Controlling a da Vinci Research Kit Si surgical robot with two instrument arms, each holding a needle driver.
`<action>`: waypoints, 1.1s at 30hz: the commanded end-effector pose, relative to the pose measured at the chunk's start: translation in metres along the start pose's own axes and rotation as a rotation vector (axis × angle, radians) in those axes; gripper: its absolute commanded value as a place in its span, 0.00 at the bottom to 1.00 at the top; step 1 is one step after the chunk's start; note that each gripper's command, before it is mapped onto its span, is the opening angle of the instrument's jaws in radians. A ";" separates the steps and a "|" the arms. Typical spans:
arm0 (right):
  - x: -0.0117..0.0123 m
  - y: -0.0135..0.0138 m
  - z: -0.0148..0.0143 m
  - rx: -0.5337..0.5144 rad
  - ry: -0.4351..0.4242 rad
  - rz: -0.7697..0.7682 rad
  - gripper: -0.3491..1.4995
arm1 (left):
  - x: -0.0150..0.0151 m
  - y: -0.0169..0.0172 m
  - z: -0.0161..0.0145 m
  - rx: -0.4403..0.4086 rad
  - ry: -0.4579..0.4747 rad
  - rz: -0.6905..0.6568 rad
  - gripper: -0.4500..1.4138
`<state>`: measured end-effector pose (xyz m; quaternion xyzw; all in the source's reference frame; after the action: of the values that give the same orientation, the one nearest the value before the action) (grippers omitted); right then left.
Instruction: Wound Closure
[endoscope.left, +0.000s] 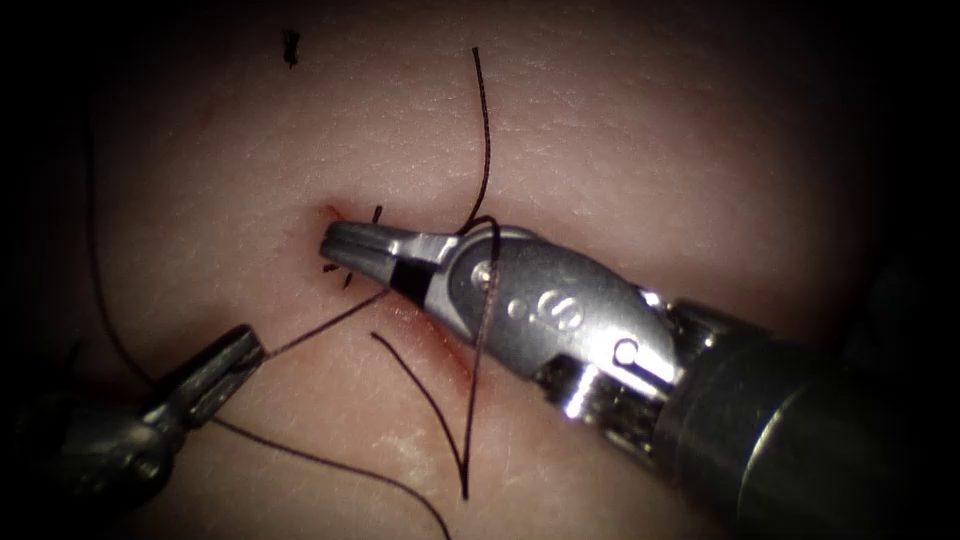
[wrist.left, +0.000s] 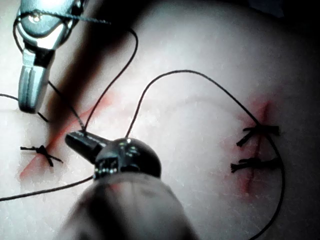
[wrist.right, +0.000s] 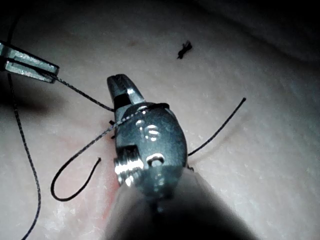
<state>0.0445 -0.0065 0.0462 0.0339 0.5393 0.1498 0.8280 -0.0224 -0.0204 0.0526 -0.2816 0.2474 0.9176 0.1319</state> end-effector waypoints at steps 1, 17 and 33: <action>-0.0009 -0.0004 0.0014 0.040 -0.008 -0.010 0.00 | -0.0002 0.0007 0.0002 -0.003 0.001 0.006 0.00; -0.0023 -0.0033 0.0026 0.231 -0.022 0.079 0.61 | 0.0027 -0.0014 0.0032 -0.024 0.008 0.113 0.00; -0.0014 -0.0039 0.0023 0.396 0.173 0.145 0.54 | 0.0015 -0.0021 0.0067 -0.109 -0.017 0.219 0.00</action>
<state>0.0460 -0.0099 0.0468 0.2223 0.6277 0.1027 0.7389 -0.0254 -0.0143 0.0552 -0.2519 0.2253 0.9410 0.0147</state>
